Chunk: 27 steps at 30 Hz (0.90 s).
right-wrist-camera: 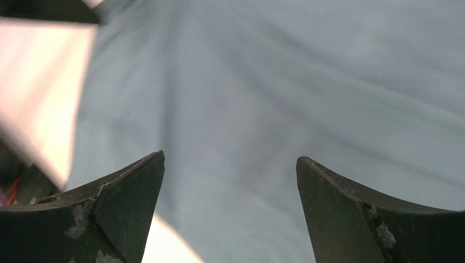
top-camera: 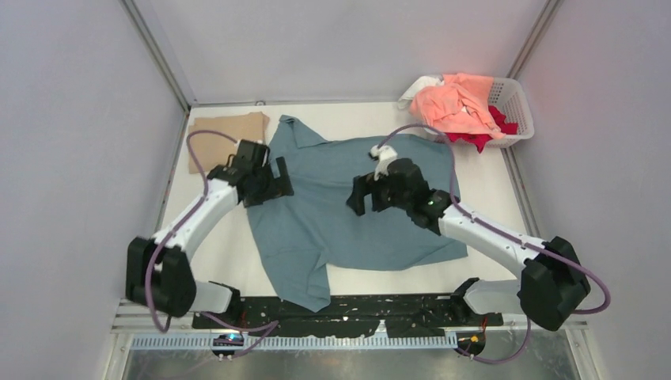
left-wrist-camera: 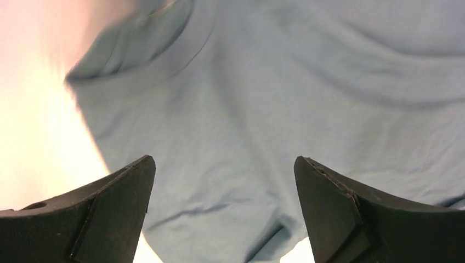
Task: Fold and stack the t-shirts
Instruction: Flatten out the tshirt
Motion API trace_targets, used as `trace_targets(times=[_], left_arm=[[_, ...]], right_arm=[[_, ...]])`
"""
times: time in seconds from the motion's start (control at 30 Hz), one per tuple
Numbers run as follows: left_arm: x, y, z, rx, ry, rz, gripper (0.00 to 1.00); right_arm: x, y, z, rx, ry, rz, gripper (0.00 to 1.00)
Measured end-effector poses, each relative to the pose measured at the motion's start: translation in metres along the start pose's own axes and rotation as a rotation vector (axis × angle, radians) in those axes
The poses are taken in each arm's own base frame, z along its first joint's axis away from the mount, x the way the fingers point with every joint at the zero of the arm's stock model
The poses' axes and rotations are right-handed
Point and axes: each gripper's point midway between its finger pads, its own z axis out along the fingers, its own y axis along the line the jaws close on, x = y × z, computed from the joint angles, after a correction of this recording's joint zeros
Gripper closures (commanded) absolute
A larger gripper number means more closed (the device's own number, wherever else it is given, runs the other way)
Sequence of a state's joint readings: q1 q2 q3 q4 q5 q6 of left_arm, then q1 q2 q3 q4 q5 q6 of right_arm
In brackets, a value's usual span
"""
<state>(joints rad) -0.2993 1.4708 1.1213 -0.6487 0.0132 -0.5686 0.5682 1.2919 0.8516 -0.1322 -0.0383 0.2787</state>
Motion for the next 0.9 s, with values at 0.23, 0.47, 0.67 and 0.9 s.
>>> trace_targets(times=[0.23, 0.47, 0.67, 0.9], left_arm=[[0.107, 0.083, -0.024, -0.141, -0.030, -0.166, 0.00], [0.130, 0.113, -0.045, -0.164, -0.175, -0.271, 0.00], [0.124, 0.112, -0.053, -0.131, -0.244, -0.303, 0.00], [0.131, 0.116, -0.046, -0.162, -0.201, -0.296, 0.00]], right_arm=[[0.110, 0.178, -0.040, -0.496, 0.187, -0.377, 0.00], [0.204, 0.239, -0.042, -0.539, 0.387, -0.649, 0.16], [0.228, 0.230, -0.021, -0.396, 0.434, -0.735, 0.31], [0.224, 0.207, -0.006, -0.268, 0.427, -0.732, 0.46]])
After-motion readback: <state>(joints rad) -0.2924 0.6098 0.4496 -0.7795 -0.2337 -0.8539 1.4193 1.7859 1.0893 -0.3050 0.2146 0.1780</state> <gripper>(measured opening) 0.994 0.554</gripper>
